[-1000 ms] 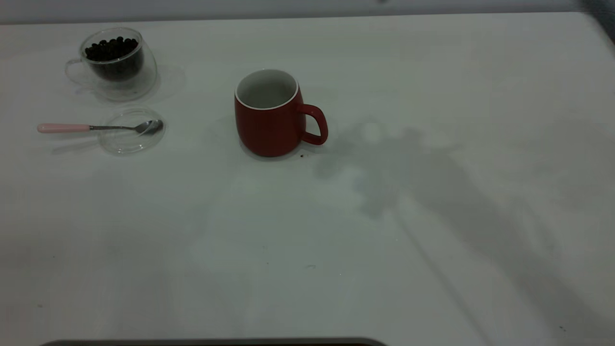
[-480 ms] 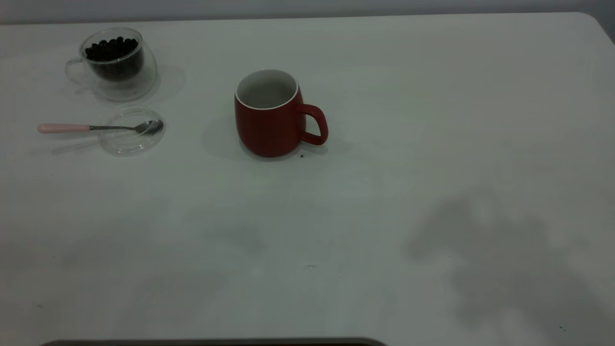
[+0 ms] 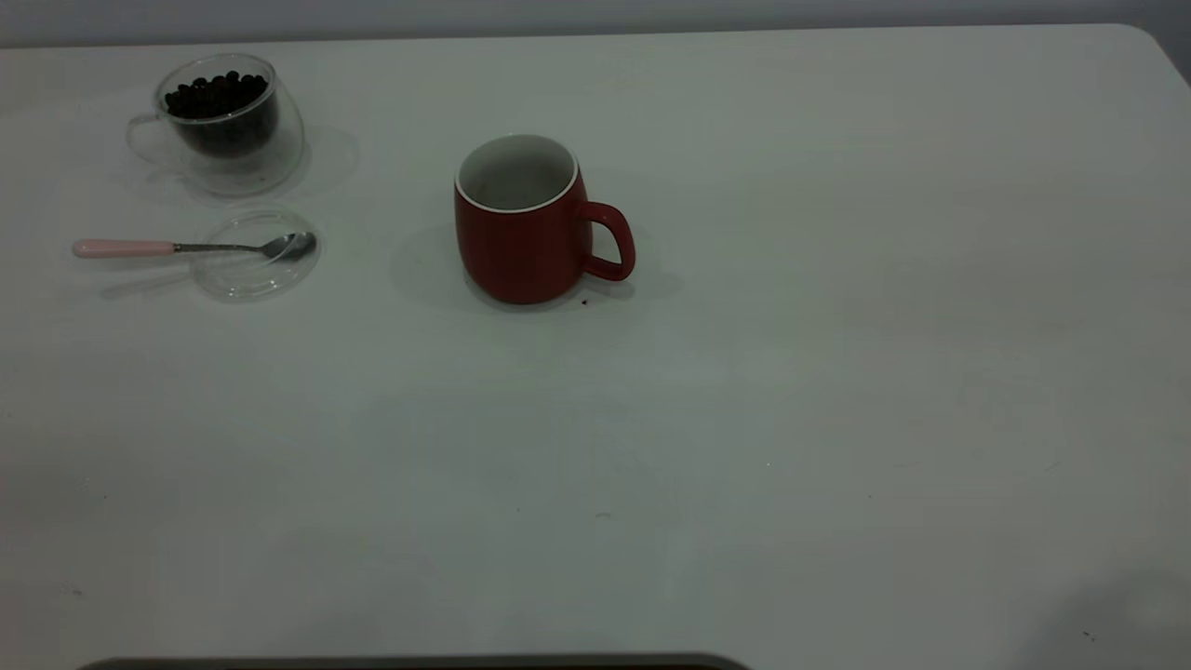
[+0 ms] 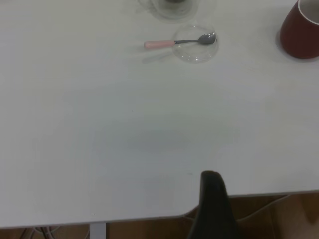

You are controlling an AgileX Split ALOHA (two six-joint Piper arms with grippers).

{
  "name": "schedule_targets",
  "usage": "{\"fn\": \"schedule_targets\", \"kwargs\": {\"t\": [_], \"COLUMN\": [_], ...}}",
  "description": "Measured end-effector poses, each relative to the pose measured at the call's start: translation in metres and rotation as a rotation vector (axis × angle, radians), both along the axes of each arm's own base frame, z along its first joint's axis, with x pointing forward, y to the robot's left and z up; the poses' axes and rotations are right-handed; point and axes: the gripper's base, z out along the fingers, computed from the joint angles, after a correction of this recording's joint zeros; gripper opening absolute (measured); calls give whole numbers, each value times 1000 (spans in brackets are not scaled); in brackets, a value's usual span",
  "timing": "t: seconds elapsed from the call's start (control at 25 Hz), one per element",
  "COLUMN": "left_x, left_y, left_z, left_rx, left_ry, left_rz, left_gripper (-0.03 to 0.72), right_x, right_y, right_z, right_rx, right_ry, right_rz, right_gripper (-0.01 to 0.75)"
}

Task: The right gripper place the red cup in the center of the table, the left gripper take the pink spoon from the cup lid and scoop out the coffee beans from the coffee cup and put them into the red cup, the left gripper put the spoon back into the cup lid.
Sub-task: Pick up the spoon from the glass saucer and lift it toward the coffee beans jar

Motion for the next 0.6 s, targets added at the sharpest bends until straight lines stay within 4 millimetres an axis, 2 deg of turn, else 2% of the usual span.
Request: {"fn": "schedule_targets", "kwargs": {"t": [0.16,0.36,0.6], "left_x": [0,0,0], "left_y": [0,0,0], "left_z": [0,0,0], "left_rx": [0,0,0], "left_ry": [0,0,0], "left_rz": [0,0,0], "left_gripper": [586,586,586], "right_x": [-30,-63,-84], "right_y": [-17,-39,-49], "right_z": [-16,-35,-57], "right_rx": [42,105,151], "right_ry": [-32,-117,-267], "right_rz": [-44,-193,-351], "right_gripper": [591,591,591]}}
